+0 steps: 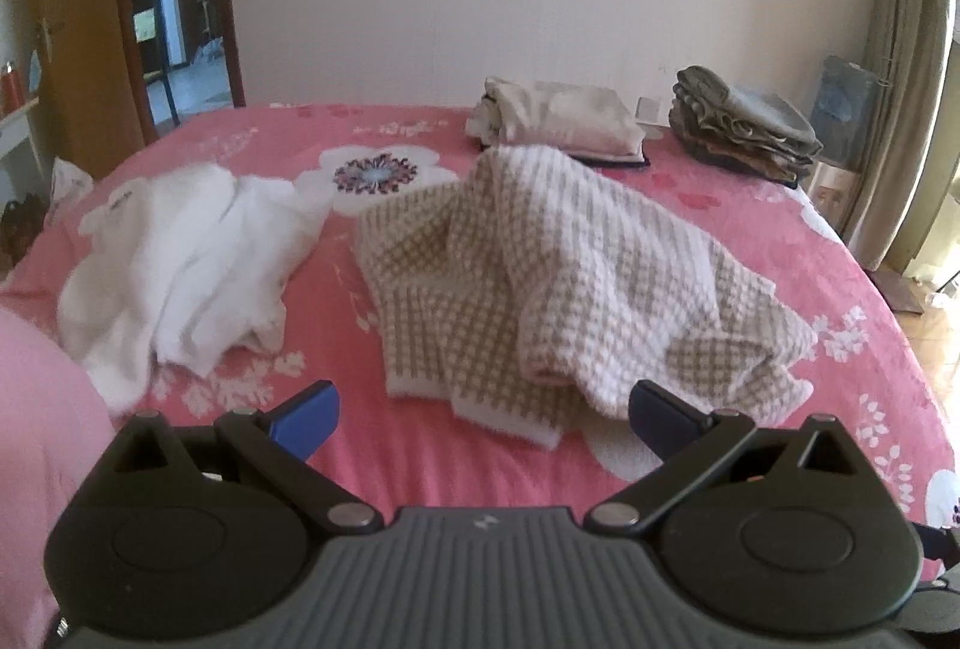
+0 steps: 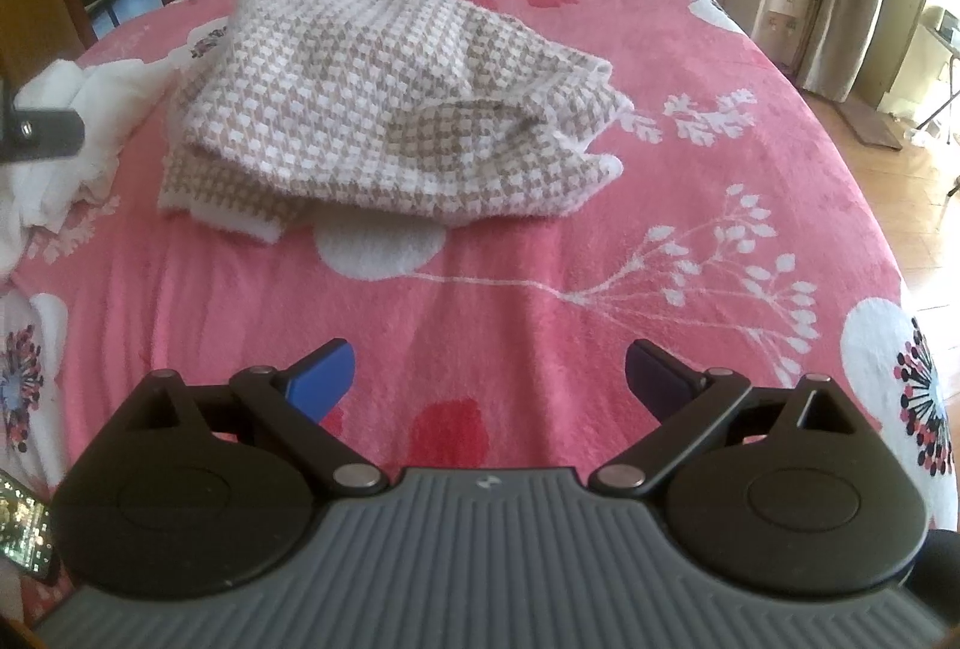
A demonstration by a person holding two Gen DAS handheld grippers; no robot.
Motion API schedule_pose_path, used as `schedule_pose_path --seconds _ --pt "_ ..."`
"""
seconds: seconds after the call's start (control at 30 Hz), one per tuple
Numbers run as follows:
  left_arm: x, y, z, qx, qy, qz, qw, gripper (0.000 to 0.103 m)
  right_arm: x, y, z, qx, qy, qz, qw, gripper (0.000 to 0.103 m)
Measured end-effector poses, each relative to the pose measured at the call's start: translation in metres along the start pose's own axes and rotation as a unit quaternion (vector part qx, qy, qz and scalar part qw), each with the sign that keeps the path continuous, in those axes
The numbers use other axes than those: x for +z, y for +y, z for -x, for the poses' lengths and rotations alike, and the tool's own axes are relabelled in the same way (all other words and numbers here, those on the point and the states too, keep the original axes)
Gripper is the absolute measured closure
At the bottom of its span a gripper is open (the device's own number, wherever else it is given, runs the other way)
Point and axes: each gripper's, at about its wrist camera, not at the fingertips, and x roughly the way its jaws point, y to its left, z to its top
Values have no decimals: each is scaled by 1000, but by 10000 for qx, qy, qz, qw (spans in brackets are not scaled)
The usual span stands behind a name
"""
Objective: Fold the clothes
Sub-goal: 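Move both grippers toward the crumpled houndstooth cardigan on the bed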
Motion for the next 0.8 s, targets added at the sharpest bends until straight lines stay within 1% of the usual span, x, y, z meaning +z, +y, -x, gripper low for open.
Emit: schedule_pose_path --seconds 0.07,0.2,0.27,0.37,0.43,0.5,0.57,0.6,0.67,0.8 --pt "7 -1 3 3 -63 -118 9999 0 1 0 1 53 -39 20 10000 5" --pt "15 -8 3 192 -239 -460 9985 0 3 1 2 167 -91 43 9998 4" --pt "17 -11 1 217 -342 -463 9981 0 4 3 1 181 -98 65 9998 4" --pt "17 -13 -7 207 -457 -307 9983 0 5 5 -1 163 -100 84 9998 4" --pt "18 -13 -16 102 -406 -194 9989 0 6 5 -5 115 -69 59 9999 4" --pt "22 -14 -27 -33 -271 -137 9995 0 9 4 -9 78 -27 45 10000 4" --pt "27 -15 -35 -108 -171 -176 9996 0 11 3 -12 36 -13 23 10000 4" --pt "30 -15 -37 -158 -133 -219 9995 0 12 2 -13 20 -6 -7 10000 4" --pt "34 -19 -40 -283 -50 -478 9984 0 14 1 -16 -13 38 -90 10000 3" --pt "35 -31 -36 -115 -214 -892 9957 0 14 3 -22 35 84 -94 9999 3"
